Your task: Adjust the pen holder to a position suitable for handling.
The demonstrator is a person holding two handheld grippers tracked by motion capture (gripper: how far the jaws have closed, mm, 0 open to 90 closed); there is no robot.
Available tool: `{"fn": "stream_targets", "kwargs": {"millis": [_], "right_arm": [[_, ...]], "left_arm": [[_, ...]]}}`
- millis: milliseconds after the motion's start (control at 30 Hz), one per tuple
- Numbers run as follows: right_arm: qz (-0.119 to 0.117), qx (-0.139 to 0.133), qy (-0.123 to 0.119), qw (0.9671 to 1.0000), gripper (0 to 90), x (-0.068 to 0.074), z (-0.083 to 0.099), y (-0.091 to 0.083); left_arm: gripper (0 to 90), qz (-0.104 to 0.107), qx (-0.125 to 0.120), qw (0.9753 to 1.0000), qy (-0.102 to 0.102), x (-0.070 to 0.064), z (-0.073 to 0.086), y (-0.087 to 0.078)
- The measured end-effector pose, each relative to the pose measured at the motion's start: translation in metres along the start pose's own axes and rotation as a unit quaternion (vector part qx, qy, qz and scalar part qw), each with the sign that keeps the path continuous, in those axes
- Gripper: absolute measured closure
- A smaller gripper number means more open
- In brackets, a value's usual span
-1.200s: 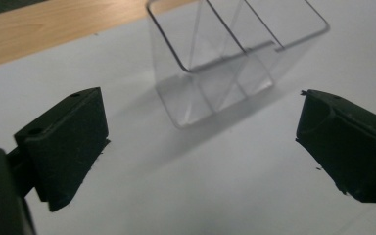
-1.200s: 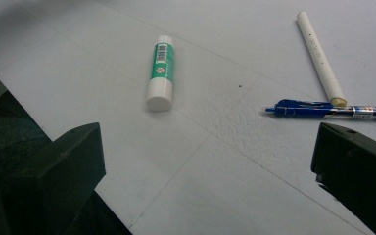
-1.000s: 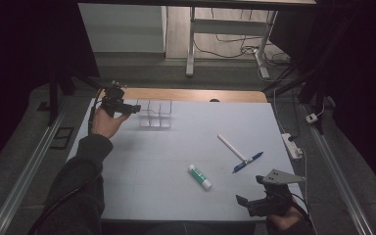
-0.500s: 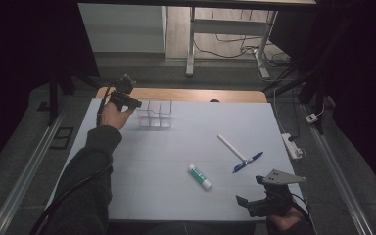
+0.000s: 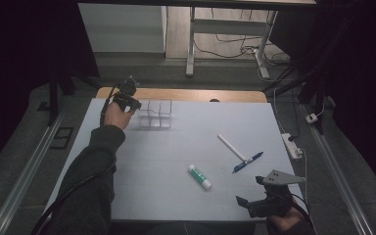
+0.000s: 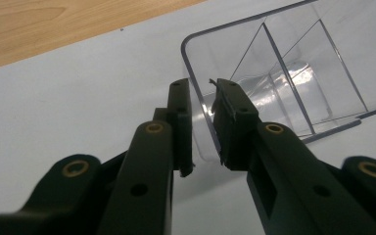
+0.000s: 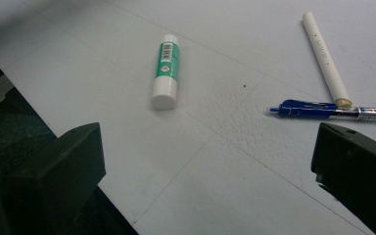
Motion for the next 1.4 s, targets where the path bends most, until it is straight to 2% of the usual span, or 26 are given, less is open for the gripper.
{"fn": "stream_targets", "kwargs": {"millis": [100, 167, 233, 400, 533, 600, 700, 833, 967, 1133, 1400], "right_arm": [[0.0, 0.0, -0.001, 1.0, 0.0, 0.0, 0.0, 0.0], [0.0, 0.0, 0.0, 1.0, 0.0, 0.0, 0.0, 0.0], [-0.001, 0.0, -0.001, 1.0, 0.0, 0.0, 0.0, 0.0], [-0.001, 0.001, 0.0, 1.0, 0.0, 0.0, 0.0, 0.0], [-0.001, 0.001, 0.001, 1.0, 0.0, 0.0, 0.0, 0.0], [-0.001, 0.001, 0.001, 1.0, 0.0, 0.0, 0.0, 0.0], [-0.001, 0.001, 0.001, 1.0, 0.0, 0.0, 0.0, 0.0], [0.0, 0.001, 0.001, 1.0, 0.0, 0.0, 0.0, 0.0], [0.0, 0.002, 0.001, 1.0, 0.0, 0.0, 0.0, 0.0], [0.0, 0.002, 0.002, 1.0, 0.0, 0.0, 0.0, 0.0], [-0.001, 0.002, 0.001, 1.0, 0.0, 0.0, 0.0, 0.001]], "left_arm": [[81.3, 0.001, 0.0, 1.0, -0.005, -0.001, 0.0, -0.001], [87.8, 0.008, -0.008, 0.9999, 0.01, -0.003, 0.0, -0.001], [87.9, 0.006, -0.009, 0.9998, 0.019, -0.005, 0.0, -0.001], [88.5, 0.023, -0.018, 0.9994, 0.019, -0.002, 0.001, -0.003], [88.6, 0.016, -0.029, 0.9983, 0.049, -0.006, -0.001, -0.011], [88.6, 0.02, -0.032, 0.9967, 0.072, -0.012, -0.001, -0.017], [88.6, 0.028, -0.04, 0.9956, 0.079, -0.017, 0.0, -0.022], [88.5, 0.064, -0.044, 0.9929, 0.09, -0.031, 0.003, -0.034], [88.5, 0.075, -0.048, 0.991, 0.1, -0.046, 0.008, -0.047], [88.5, 0.083, -0.045, 0.9905, 0.1, -0.06, 0.018, -0.056], [88.4, 0.091, -0.034, 0.9925, 0.074, -0.076, 0.035, -0.063]]}}
Point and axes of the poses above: each handheld gripper's, and its own axes: y roughly forward along the jaws, z roughly out of its underside, x roughly to its left, the point moved 3 cm from there along y, roughly forward along the jaws, and after that the axes turned 11 degrees about -z, right-handed, at the moved point
